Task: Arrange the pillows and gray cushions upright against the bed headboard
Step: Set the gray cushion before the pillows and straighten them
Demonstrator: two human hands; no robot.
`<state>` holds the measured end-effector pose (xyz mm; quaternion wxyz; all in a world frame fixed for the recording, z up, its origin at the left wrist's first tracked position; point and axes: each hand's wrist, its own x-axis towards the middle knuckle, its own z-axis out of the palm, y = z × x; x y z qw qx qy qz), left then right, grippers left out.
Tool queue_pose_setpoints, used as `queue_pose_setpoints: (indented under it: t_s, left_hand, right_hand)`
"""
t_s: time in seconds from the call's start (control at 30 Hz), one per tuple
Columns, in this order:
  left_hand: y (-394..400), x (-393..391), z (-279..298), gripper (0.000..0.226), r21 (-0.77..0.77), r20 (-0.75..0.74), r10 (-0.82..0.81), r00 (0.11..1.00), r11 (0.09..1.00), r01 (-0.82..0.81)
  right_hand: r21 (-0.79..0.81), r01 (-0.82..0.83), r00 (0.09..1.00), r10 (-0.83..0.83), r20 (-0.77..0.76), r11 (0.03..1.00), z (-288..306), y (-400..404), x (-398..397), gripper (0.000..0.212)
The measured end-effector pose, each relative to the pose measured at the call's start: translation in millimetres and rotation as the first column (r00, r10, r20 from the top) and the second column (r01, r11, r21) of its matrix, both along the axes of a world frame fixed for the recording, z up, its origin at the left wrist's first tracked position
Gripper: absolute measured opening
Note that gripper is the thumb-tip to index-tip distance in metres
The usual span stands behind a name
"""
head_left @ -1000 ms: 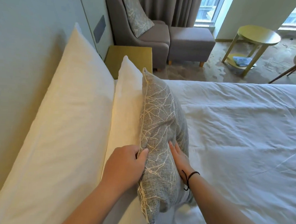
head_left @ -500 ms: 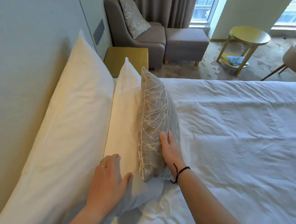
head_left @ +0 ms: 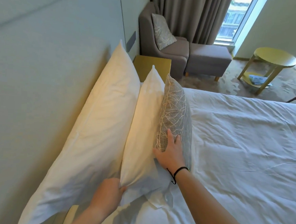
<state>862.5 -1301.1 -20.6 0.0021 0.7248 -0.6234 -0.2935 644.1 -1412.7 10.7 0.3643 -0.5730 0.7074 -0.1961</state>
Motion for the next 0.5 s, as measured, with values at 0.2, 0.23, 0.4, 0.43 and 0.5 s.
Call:
queue_pose_setpoints:
  t_s: [0.2, 0.23, 0.4, 0.43, 0.5]
  left_hand:
    - [23, 13, 8, 0.048, 0.007, 0.053, -0.041, 0.998, 0.999, 0.041]
    - [25, 13, 9, 0.048, 0.018, 0.056, -0.047, 0.997, 0.999, 0.046]
    - [37, 21, 9, 0.052, 0.019, 0.059, 0.008, 0.998, 1.000, -0.009]
    - [39, 25, 8, 0.053, 0.022, 0.063, 0.024, 0.998, 0.999, -0.026]
    - [43, 30, 8, 0.053, 0.031, 0.063, 0.034, 0.997, 0.999, -0.036]
  right_hand:
    - [0.045, -0.004, 0.999, 0.002, 0.039, 0.999, -3, -1, 2, 0.093]
    - [0.047, -0.003, 0.999, 0.001, 0.043, 0.999, -3, 0, 3, 0.092]
    - [0.051, -0.010, 0.997, 0.006, 0.079, 0.999, -5, 0, 0, 0.092]
    - [0.051, -0.019, 0.996, 0.014, 0.087, 0.999, -6, 0, -2, 0.093]
    - [0.044, -0.036, 0.996, 0.032, 0.081, 0.998, -8, 0, -5, 0.093]
